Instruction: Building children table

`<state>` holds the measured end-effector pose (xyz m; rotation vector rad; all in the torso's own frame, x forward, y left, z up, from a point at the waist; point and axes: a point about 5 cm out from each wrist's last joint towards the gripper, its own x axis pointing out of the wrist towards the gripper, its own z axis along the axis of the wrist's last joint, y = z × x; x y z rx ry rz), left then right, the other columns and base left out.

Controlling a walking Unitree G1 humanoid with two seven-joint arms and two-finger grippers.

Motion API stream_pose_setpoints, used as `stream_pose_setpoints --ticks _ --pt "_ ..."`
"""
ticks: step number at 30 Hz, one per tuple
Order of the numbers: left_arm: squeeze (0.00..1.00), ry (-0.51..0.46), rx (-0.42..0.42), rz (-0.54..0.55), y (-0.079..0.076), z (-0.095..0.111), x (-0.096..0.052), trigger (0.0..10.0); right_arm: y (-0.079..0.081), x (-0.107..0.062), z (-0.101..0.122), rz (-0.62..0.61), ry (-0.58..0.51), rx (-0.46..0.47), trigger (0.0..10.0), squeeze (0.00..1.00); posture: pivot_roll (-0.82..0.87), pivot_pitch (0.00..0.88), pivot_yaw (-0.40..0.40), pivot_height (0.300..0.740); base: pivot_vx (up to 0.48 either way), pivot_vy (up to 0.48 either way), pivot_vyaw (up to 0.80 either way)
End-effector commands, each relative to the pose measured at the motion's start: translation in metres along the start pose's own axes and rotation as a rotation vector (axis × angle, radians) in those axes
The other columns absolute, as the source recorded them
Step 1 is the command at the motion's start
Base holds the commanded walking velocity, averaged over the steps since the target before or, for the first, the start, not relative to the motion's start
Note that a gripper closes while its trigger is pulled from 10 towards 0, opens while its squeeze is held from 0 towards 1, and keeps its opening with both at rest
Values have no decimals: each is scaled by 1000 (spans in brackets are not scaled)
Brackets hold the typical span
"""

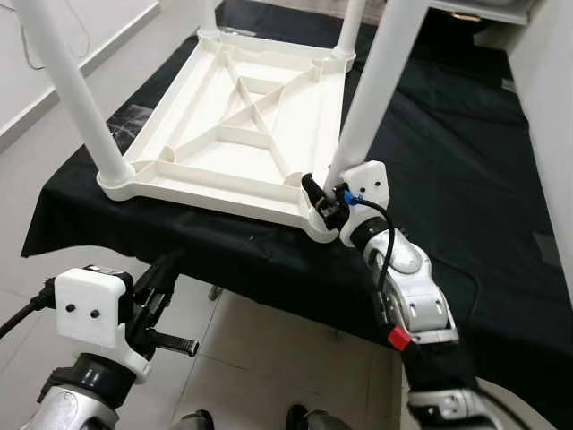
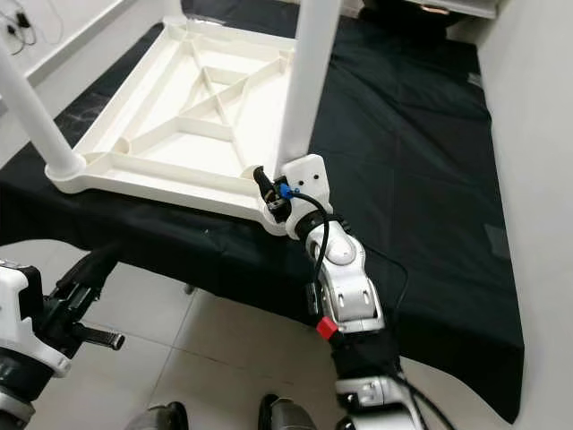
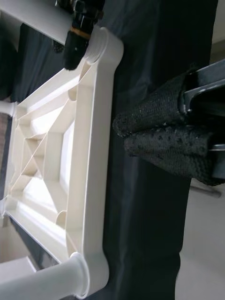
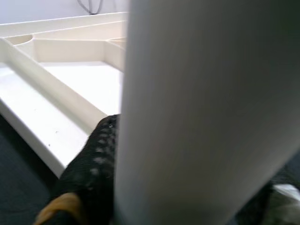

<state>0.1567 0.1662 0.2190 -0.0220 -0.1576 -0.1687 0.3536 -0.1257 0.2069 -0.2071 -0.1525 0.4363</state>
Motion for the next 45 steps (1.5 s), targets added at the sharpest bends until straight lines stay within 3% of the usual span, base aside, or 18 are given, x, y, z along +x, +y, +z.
stream_pose_setpoints --ticks 1,2,3,9,10,12,13,18,23,25,26,27,30,37,38,43,44,45 --pt "0 16 -9 -14 -2 -2 -2 10000 -11 3 9 65 -47 -4 10000 1000 142 280 -116 740 0 0 0" --pt "0 16 -9 -14 -2 -2 -2 10000 -11 3 9 65 -47 -4 10000 1000 142 280 -116 740 0 0 0" --pt "0 18 -13 -14 -2 -2 -2 10000 -19 6 17 114 -70 -16 10000 0 142 282 -116 740 0 0 0" --pt "0 18 -16 -13 -2 -2 -2 10000 -22 8 22 179 -83 -18 10000 0 145 291 -119 740 0 0 0" --pt "0 18 -17 -13 -3 -2 -2 10000 -22 10 25 220 -90 -19 4235 0 147 294 -120 740 0 0 0" --pt "0 19 -18 -14 -3 -2 -3 10000 -21 11 27 265 -101 -9 4235 0 147 294 -120 740 0 0 0" --pt "0 19 -17 -13 -3 -2 -2 10000 -17 11 29 341 -119 6 0 0 149 294 -123 740 0 0 0" --pt "0 16 -17 -13 -3 -2 -2 10000 -14 10 28 424 -131 18 0 0 145 291 -131 740 0 0 0" --pt "0 10 -19 -12 -3 -1 -1 10000 -30 7 11 177 -60 32 0 0 132 277 -135 740 0 0 0" --pt "0 8 -22 -13 -3 0 0 10000 -39 -7 -7 -146 50 -9 0 0 124 268 -136 740 0 0 0" --pt "0 8 -22 -13 -3 0 0 10000 -39 -7 -7 -146 50 -9 0 0 124 268 -136 740 0 0 0" --pt "0 3 -23 -15 -4 0 2 10000 -28 -23 -17 -274 118 -15 0 0 124 264 -147 740 0 0 0" --pt "0 -12 -22 -19 -4 3 4 10000 15 -46 -18 -309 125 -43 0 0 120 251 -152 740 0 0 0" --pt "0 -24 -38 -21 -7 4 5 10000 33 -29 -15 -130 110 -35 0 0 120 256 -157 740 0 0 0" --pt "0 -24 -38 -20 -6 4 5 10000 33 -27 -13 -130 104 -36 10000 0 121 266 -154 740 0 0 0" --pt "0 0 -40 -11 -5 -1 -2 10000 33 -11 -4 -10 57 0 10000 0 137 302 -141 740 0 0 0" --pt "0 10 -41 -18 -6 -2 -4 10000 32 -7 2 65 19 58 10000 1000 146 318 -137 740 0 0 0" --pt "0 10 -41 -18 -6 -2 -4 10000 32 -7 2 65 19 58 10000 1000 146 318 -137 740 0 0 0"
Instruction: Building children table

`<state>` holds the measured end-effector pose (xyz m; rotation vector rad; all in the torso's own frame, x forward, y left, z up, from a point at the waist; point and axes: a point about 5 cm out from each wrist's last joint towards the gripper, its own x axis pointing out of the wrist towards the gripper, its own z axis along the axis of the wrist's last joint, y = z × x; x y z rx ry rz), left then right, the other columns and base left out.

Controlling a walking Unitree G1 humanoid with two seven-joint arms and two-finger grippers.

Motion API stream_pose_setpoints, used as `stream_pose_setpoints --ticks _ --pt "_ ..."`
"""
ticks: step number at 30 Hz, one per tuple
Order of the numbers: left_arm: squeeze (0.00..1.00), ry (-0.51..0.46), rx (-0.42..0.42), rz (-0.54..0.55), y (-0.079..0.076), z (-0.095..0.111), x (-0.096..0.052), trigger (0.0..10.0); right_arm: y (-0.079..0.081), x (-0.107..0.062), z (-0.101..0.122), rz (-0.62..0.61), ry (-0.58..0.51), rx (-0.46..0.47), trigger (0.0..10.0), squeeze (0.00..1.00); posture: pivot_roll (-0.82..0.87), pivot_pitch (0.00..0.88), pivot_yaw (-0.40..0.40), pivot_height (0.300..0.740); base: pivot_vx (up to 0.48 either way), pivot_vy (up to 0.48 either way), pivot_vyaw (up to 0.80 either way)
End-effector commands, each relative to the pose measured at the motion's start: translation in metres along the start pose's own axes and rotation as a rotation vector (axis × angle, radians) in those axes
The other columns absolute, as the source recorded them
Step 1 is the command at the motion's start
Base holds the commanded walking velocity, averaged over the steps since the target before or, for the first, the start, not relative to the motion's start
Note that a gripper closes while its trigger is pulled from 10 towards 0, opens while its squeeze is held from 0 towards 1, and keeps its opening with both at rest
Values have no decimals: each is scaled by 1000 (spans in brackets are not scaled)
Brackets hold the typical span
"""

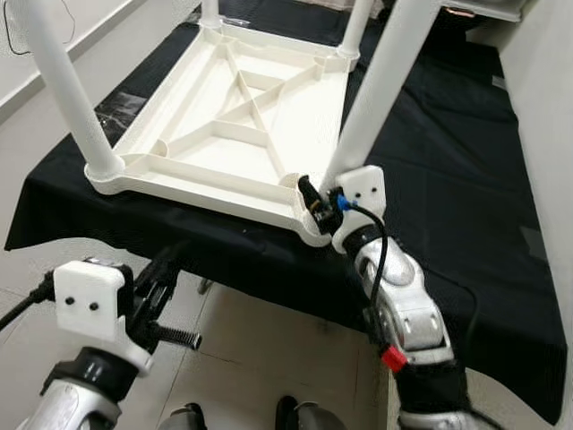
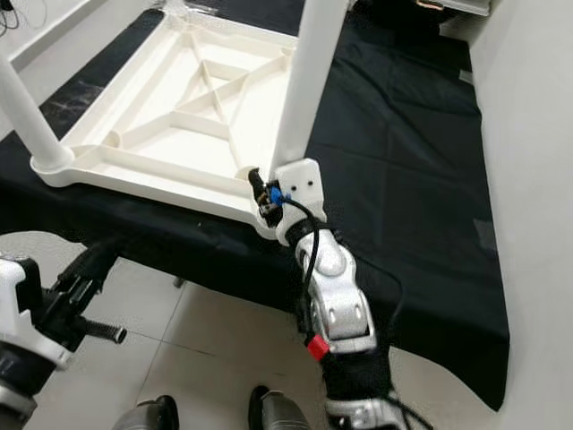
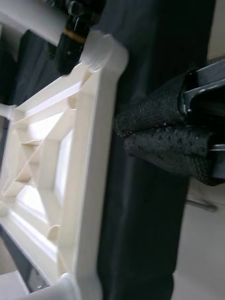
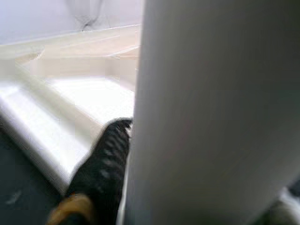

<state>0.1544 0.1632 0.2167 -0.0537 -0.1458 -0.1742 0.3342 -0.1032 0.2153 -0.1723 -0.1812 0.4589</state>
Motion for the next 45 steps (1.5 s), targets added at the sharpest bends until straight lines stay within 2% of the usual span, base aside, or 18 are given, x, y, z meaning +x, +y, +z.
stream_pose_setpoints --ticks 1,3,5,6,7,8,15,16,17,18,21,23,27,35,36,37,38,45 --pt "0 12 -9 -18 -3 -2 -3 10000 -1 5 -7 98 7 73 10000 1000 149 323 -134 740 0 0 0" --pt "0 21 -8 -20 -3 -3 -4 10000 -4 8 -1 175 -24 123 10000 1000 154 333 -129 740 0 0 0" --pt "0 32 -3 -21 -3 -4 -6 10000 -12 12 5 233 -56 119 10000 1000 168 347 -122 740 0 0 0" --pt "0 37 0 -23 -3 -5 -6 10000 -14 16 12 358 -80 107 10000 1000 176 358 -118 740 0 0 0" --pt "0 37 0 -23 -3 -5 -6 10000 -14 16 12 358 -80 107 10000 1000 176 358 -118 740 0 0 0" --pt "0 41 14 -33 -3 -5 -7 10000 -16 21 23 533 -92 84 10000 976 197 370 -114 740 0 0 0" --pt "0 27 11 -33 -2 -2 -9 10000 -24 34 36 756 -117 105 10000 996 257 391 -95 740 0 0 0" --pt "0 23 12 -34 -2 -2 -9 10000 -22 33 35 855 -77 114 10000 914 271 390 -83 740 0 0 0" --pt "0 23 12 -34 -2 -2 -9 10000 -22 33 35 855 -77 114 10000 914 271 390 -83 740 0 0 0" --pt "0 19 7 -43 -4 -1 -8 10000 -20 33 36 927 -79 81 10000 0 285 390 -73 740 0 0 0" --pt "0 18 3 -53 -5 -1 -8 10000 -20 38 41 937 -97 90 10000 0 294 390 -65 740 0 0 0" --pt "0 17 -1 -83 -9 0 -5 10000 -18 45 53 979 -166 87 10000 0 318 392 -45 740 0 0 0" --pt "0 14 1 -105 -9 3 -5 10000 -16 46 65 1085 -240 81 10000 0 365 394 -19 740 0 0 0" --pt "0 22 15 -117 -5 6 -7 10000 -15 47 78 1176 -336 102 10000 0 406 398 -4 740 0 0 0" --pt "0 22 19 -118 -4 7 -7 10000 -16 47 79 1183 -347 97 4667 0 411 397 2 740 0 0 0" --pt "0 22 19 -118 -4 7 -7 10000 -16 47 79 1183 -347 97 4667 0 411 397 2 740 0 0 0" --pt "0 22 22 -119 -4 8 -7 10000 -16 47 80 1182 -356 92 157 0 412 396 2 740 0 0 0" --pt "0 22 24 -125 -4 10 -6 10000 -17 47 80 1182 -355 86 0 0 412 396 6 740 0 0 0"
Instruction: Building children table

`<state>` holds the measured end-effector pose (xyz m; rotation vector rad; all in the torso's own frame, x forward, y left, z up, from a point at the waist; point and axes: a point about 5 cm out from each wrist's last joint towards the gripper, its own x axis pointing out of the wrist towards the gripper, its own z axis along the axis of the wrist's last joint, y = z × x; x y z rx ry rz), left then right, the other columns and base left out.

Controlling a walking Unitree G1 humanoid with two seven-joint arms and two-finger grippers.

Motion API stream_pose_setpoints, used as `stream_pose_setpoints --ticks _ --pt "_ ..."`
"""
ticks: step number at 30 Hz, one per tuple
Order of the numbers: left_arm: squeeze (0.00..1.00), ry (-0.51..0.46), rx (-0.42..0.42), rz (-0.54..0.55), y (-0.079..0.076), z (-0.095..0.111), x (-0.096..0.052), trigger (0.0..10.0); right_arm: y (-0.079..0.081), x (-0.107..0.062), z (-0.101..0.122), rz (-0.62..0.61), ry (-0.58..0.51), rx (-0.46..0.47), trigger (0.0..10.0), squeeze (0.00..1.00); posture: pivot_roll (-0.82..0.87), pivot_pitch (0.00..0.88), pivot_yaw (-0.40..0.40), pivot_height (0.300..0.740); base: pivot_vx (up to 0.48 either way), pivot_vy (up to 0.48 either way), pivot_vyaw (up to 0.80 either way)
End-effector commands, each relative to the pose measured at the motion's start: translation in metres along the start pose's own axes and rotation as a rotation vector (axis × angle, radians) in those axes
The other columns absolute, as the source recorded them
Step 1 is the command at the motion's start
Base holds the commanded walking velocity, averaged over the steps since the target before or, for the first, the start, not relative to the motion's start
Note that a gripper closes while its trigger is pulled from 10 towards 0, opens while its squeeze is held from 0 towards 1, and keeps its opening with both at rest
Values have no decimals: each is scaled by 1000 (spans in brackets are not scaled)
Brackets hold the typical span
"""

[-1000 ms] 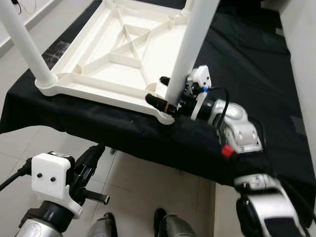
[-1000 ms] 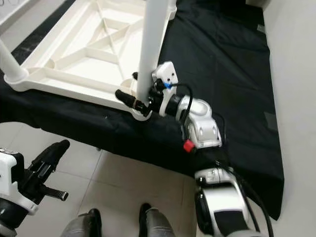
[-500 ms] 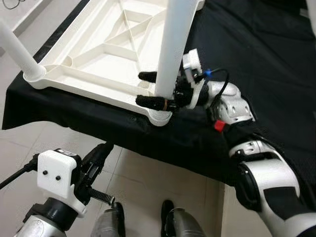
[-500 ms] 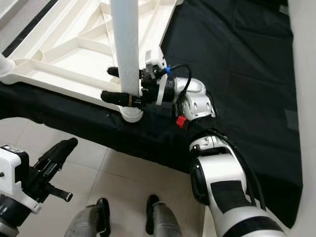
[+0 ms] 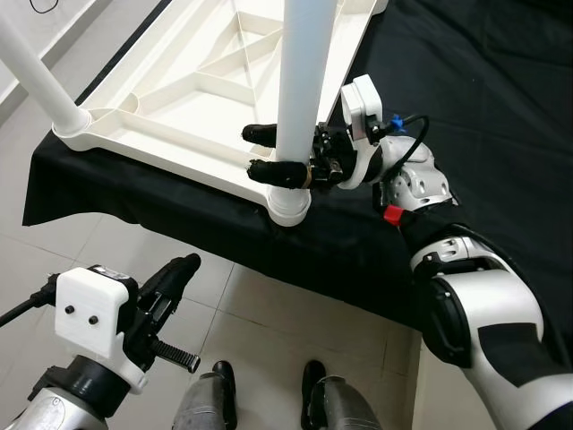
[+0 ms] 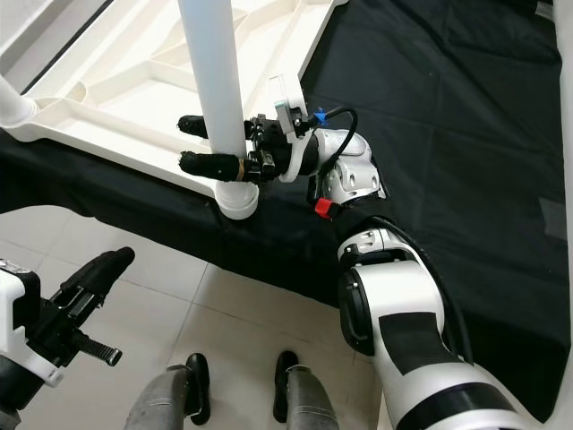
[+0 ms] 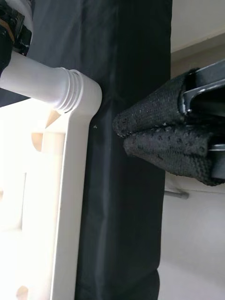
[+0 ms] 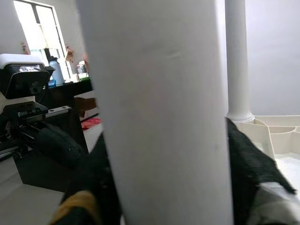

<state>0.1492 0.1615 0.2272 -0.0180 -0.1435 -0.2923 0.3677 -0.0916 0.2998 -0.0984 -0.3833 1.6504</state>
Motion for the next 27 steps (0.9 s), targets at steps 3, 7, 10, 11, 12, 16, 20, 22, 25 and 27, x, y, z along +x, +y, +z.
stream_pose_setpoints --ticks 3,7,10,11,12,16,20,22,25,27 --pt "0 15 -3 -10 -1 0 -1 10000 1 5 0 27 -14 -8 0 0 406 391 9 740 0 0 0" --pt "0 17 5 -15 -1 2 0 10000 1 0 -3 -10 9 -24 0 0 386 384 2 740 0 0 0" --pt "0 13 10 1 0 2 0 10000 1 -22 -27 -298 138 -8 0 0 290 359 -59 740 0 0 0" --pt "0 13 10 1 0 2 0 10000 1 -22 -27 -298 138 -8 0 0 290 359 -59 740 0 0 0" --pt "0 13 10 1 0 2 0 10000 1 -22 -27 -298 138 -8 0 0 290 359 -59 740 0 0 0" --pt "0 -18 -93 -13 -7 -1 11 10000 109 -99 -80 -1208 596 35 0 0 22 258 -55 740 0 0 0" --pt "0 -39 -144 -24 -10 -2 19 10000 144 -118 -76 -1403 698 20 0 0 11 248 -48 740 0 0 0" --pt "0 -88 -189 -76 -15 3 32 10000 143 -119 -75 -1462 710 -27 0 0 -6 205 -33 740 0 0 0" --pt "0 -128 -214 -120 -18 8 42 10000 128 -117 -77 -1481 688 -58 0 0 -1 183 -36 740 0 0 0" --pt "0 -148 -220 -150 -21 12 48 10000 116 -114 -78 -1491 669 -74 0 0 -1 183 -36 740 0 0 0"
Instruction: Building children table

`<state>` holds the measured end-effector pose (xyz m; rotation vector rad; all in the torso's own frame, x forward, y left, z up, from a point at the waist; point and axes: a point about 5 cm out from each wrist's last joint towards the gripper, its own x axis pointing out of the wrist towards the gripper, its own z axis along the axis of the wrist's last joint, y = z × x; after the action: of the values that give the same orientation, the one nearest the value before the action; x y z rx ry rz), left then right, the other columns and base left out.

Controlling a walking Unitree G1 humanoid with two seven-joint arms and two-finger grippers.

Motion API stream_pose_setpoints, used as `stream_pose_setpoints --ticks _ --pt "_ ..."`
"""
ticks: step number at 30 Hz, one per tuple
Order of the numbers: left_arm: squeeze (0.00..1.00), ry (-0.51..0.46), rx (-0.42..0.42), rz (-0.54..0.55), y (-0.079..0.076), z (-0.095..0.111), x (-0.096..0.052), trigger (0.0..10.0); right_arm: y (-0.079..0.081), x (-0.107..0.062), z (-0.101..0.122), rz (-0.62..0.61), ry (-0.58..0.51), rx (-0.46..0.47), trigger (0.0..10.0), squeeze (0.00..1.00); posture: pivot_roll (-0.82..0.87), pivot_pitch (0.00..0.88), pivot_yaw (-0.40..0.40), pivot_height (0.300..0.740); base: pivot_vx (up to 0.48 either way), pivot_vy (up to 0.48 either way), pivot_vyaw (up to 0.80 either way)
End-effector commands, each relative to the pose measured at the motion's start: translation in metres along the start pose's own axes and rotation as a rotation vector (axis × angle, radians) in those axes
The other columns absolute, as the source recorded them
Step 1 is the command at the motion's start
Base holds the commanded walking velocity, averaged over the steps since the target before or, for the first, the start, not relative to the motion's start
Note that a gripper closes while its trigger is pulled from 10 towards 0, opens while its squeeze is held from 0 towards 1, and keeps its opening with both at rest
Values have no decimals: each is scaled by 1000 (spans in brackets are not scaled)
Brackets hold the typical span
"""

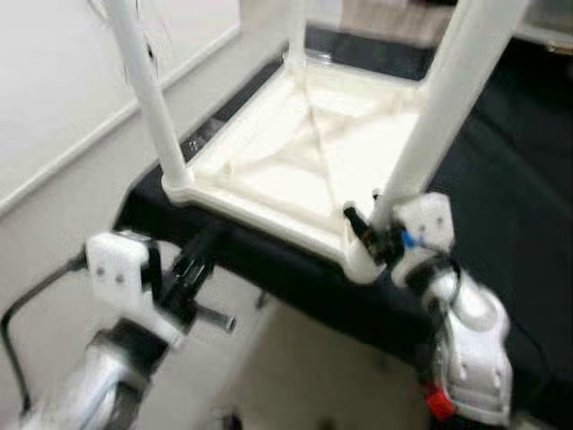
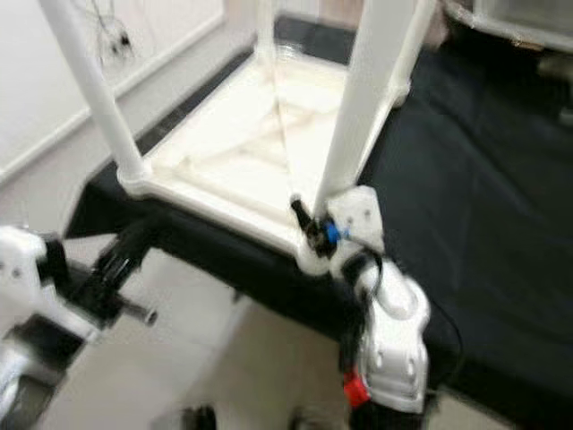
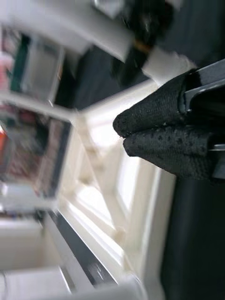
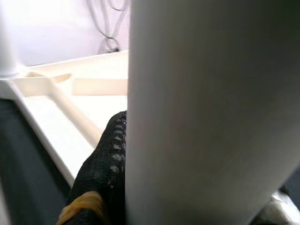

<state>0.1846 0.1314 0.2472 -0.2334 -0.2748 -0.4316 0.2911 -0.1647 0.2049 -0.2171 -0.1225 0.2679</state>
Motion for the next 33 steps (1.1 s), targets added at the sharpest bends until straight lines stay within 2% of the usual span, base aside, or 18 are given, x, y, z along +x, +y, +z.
stream_pose_setpoints --ticks 1,2,3,4,5,6,8,11,17,18,19,26,27,28,29,31,32,33 --pt "0 13 -21 -20 -1 -3 3 10000 -23 -9 -38 -158 210 -83 0 0 -1 183 -36 740 0 0 0" --pt "0 -11 -18 -34 0 0 9 10000 -23 10 -32 -146 172 -83 0 0 -3 139 -63 740 0 0 0" --pt "0 -11 -18 -34 0 0 9 10000 -23 10 -32 -146 172 -83 0 0 -3 139 -63 740 0 0 0" --pt "0 -33 2 -11 4 1 12 10000 -10 44 -25 -79 119 -47 0 0 28 113 -103 740 0 0 0" --pt "0 -33 2 -11 4 1 12 10000 -10 44 -25 -79 119 -47 0 0 28 113 -103 740 0 0 0" --pt "0 -58 30 34 9 4 12 10000 13 86 -14 -12 69 12 0 0 45 121 -109 740 0 0 0" --pt "0 -60 37 46 10 4 11 10000 20 93 -12 -3 67 38 0 0 45 121 -109 740 0 0 0" --pt "0 -41 57 56 8 4 8 10000 35 77 -2 -87 115 58 0 0 75 154 -101 740 0 0 0" --pt "0 -10 48 52 5 3 4 10000 28 68 2 -179 164 68 0 0 82 191 -85 740 0 0 0" --pt "0 3 47 46 3 2 3 10000 22 67 3 -196 165 61 2627 0 81 216 -76 740 0 0 0" --pt "0 14 41 41 2 1 2 10000 17 69 3 -186 163 51 10000 0 82 231 -72 740 0 0 0" --pt "0 34 37 29 -2 -2 2 10000 15 73 8 -108 117 44 10000 0 83 251 -67 740 0 0 0" --pt "0 46 34 27 -4 -3 0 10000 20 74 15 45 63 38 10000 867 92 278 -65 740 0 0 0" --pt "0 59 34 27 -5 -4 -3 10000 23 73 21 223 13 29 10000 1000 99 297 -67 740 0 0 0" --pt "0 59 34 27 -5 -4 -3 10000 23 73 21 223 13 29 10000 1000 99 297 -67 740 0 0 0" --pt "0 74 34 32 -8 -4 -7 10000 21 66 26 469 -24 18 10000 1000 105 313 -69 740 0 0 0" --pt "0 74 34 32 -8 -4 -7 10000 21 66 26 469 -24 18 10000 1000 105 313 -69 740 0 0 0" --pt "0 79 32 36 -9 -4 -9 10000 19 61 29 571 -39 -3 10000 1000 116 324 -71 740 0 0 0"
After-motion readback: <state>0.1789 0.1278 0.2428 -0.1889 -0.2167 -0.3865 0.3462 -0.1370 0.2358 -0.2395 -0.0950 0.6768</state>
